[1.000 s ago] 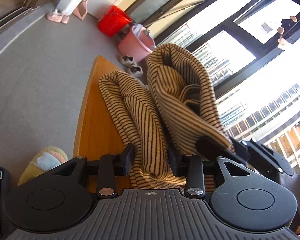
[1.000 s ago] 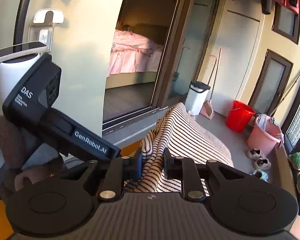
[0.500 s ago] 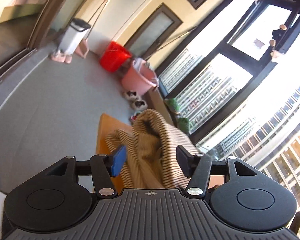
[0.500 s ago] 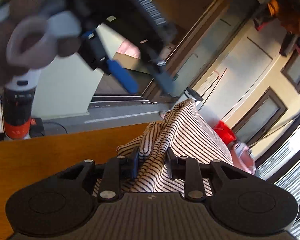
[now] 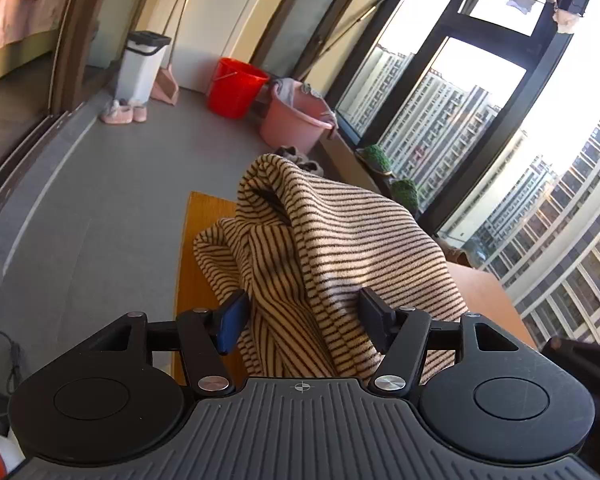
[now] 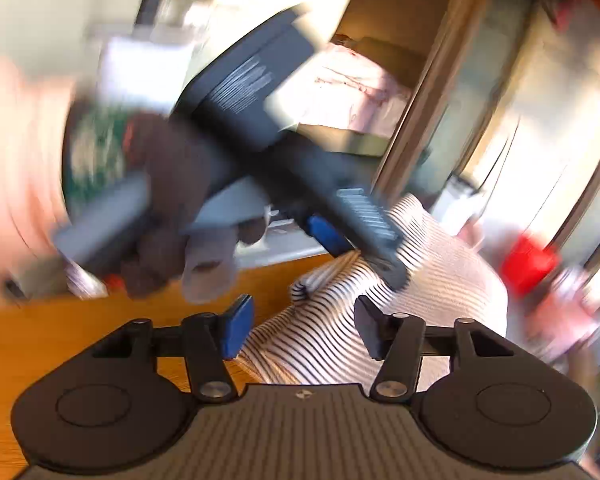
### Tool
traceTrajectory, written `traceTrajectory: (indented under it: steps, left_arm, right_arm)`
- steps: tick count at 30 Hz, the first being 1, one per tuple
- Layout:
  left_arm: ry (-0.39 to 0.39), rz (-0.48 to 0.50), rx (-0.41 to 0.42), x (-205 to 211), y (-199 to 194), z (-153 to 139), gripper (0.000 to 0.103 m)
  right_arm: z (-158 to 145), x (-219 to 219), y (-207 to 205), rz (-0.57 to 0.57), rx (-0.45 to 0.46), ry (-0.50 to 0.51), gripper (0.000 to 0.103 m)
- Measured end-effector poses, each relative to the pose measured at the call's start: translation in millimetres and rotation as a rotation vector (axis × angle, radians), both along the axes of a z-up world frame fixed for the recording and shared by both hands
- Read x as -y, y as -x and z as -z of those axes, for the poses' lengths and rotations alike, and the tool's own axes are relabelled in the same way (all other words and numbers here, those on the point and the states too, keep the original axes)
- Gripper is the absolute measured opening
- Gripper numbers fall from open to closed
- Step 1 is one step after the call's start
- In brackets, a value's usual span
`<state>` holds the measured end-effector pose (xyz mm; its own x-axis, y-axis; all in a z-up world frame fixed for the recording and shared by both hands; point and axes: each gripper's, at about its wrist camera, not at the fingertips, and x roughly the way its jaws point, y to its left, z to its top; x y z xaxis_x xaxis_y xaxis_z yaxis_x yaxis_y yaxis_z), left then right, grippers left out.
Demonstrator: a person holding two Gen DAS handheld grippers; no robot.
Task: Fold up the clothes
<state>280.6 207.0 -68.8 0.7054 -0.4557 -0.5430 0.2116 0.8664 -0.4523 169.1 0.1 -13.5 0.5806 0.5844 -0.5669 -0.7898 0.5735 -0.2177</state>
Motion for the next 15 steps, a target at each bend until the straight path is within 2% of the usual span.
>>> traceTrajectory:
  steps: [4,8,10,12,14,15]
  left_arm:
    - [0.011,0.006,0.000,-2.5,2.1,2.4,0.068]
    - [0.015,0.013,-0.002,-4.9,4.5,5.1,0.069]
    - [0.018,0.015,-0.004,-6.3,4.4,6.1,0.070]
    - [0.031,0.021,-0.011,-9.2,5.1,7.8,0.070]
    - [0.034,0.021,-0.017,-12.8,6.2,11.5,0.071]
    - [0.034,0.018,-0.020,-15.2,6.7,13.4,0.075]
  right_arm:
    - [-25.3,53.9,-40.1,0.139,-0.176,-0.236,0.060]
    - [-22.0,91.0,-94.2,0.360,-0.303,-0.490,0.073]
    - [-5.8,96.3,-122.1,0.450,-0.378,-0.563,0.074]
    - [16.5,98.6,-144.7,0.491,-0.435,-0.574,0.075]
    - [36.5,89.9,-157.7,0.492,-0.530,-0.584,0.077]
    - [45.1,85.0,-162.5,0.497,-0.571,-0.594,0.075]
